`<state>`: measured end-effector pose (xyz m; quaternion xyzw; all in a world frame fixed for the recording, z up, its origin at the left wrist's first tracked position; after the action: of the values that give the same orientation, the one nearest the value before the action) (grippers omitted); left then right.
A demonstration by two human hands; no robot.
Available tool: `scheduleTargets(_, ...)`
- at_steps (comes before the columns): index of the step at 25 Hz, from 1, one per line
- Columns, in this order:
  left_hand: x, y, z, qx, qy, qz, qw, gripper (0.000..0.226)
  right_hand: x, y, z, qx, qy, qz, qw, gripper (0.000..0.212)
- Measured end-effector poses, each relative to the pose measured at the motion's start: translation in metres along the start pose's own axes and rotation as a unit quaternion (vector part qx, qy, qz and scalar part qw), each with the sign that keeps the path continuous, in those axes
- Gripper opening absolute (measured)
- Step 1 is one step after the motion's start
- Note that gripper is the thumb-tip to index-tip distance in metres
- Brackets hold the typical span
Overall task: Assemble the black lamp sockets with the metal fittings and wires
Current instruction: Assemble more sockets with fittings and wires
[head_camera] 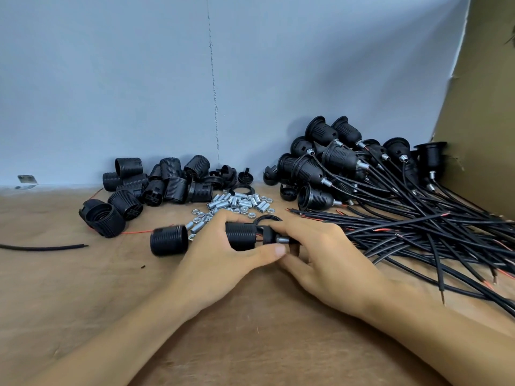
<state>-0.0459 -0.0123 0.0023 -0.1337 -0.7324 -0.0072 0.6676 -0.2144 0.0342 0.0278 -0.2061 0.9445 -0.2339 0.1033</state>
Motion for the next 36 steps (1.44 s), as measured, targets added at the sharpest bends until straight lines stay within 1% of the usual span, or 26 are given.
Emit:
scheduleTargets(4,-0.001,-0.001,0.002,-0.005,0.024,0.003,1.000,0.042,-0.002,-0.001,0.002,-0.010,-0.008,0.000,1.000,0.031)
scheduleTargets(7,0.001,0.001,0.003,-0.030,0.052,-0.009,0.998,0.039,-0.004,-0.001,0.003,-0.013,-0.029,0.004,0.999,0.027)
scheduleTargets(11,0.001,0.001,0.002,-0.022,0.083,-0.023,0.996,0.038,-0.007,-0.002,0.004,0.004,-0.042,0.012,0.999,0.018)
scheduleTargets(15,0.002,-0.001,0.003,-0.057,0.105,-0.033,0.992,0.034,-0.007,-0.003,0.004,-0.001,-0.046,0.009,0.999,0.020)
scheduleTargets(19,0.004,0.002,0.007,-0.078,0.082,-0.020,0.993,0.037,-0.004,0.000,0.004,-0.007,-0.057,0.004,0.998,0.024)
scheduleTargets(22,0.005,0.006,0.007,-0.057,0.021,0.017,0.998,0.040,0.001,0.002,0.004,-0.003,-0.052,0.011,0.999,0.032)
scheduleTargets(25,0.007,0.007,0.004,-0.051,0.008,0.041,0.998,0.037,0.002,0.002,0.002,0.006,-0.050,0.017,0.999,0.040)
scheduleTargets(29,0.011,0.005,0.002,-0.053,0.018,0.038,0.998,0.041,-0.001,0.004,0.001,0.008,-0.019,-0.005,1.000,0.035)
scheduleTargets(32,0.015,0.003,0.008,-0.079,0.028,0.042,0.996,0.030,-0.005,0.005,-0.002,0.021,-0.004,-0.033,0.999,0.028)
scheduleTargets(35,0.013,0.002,0.012,-0.052,0.015,0.029,0.998,0.034,-0.008,0.005,-0.002,0.029,0.000,-0.050,0.998,0.022)
scheduleTargets(36,0.012,0.003,0.012,-0.043,0.012,0.029,0.999,0.030,-0.008,0.005,0.000,0.027,-0.003,-0.051,0.998,0.022)
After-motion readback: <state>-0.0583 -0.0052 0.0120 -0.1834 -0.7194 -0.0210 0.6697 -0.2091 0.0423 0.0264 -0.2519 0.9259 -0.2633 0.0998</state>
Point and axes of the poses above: each hand's wrist, its own y-axis away from the middle knuckle, its own z-axis out of the palm, x = y × z, the point moved 4 cm from there along -y, towards the middle knuckle, and after that the axes turned 15 degrees about y, right-handed, at the moved point
